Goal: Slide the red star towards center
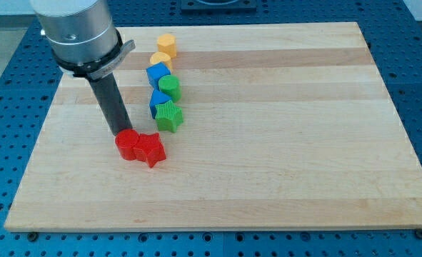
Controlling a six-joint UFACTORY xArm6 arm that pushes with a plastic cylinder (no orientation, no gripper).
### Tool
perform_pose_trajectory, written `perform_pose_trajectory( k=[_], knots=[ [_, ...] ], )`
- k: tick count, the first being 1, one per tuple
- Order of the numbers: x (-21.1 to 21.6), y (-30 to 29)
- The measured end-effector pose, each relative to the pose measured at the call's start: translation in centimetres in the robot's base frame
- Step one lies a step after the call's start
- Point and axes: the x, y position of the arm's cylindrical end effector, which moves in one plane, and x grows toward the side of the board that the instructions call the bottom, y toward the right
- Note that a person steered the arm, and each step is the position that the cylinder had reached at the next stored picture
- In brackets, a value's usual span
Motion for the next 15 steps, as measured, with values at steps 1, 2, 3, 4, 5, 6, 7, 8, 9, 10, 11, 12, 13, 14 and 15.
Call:
perform_pose_trajectory(
  k=[1,2,3,4,5,6,7,8,9,10,11,12,13,14,15],
  knots=[
    [2.9,0.0],
    [4.2,0.0],
    [4.3,0.0],
    [5.1,1.2],
    [5.3,2.0],
    [3.8,1.7],
    [0.5,0.1],
    [0.3,0.4],
    [0.3,0.4],
    [-0.7,0.3],
    [-0.1,0.3],
    [2.4,2.7],
    [2.6,4.3],
    [2.6,4.3],
    [2.6,5.6]
  ],
)
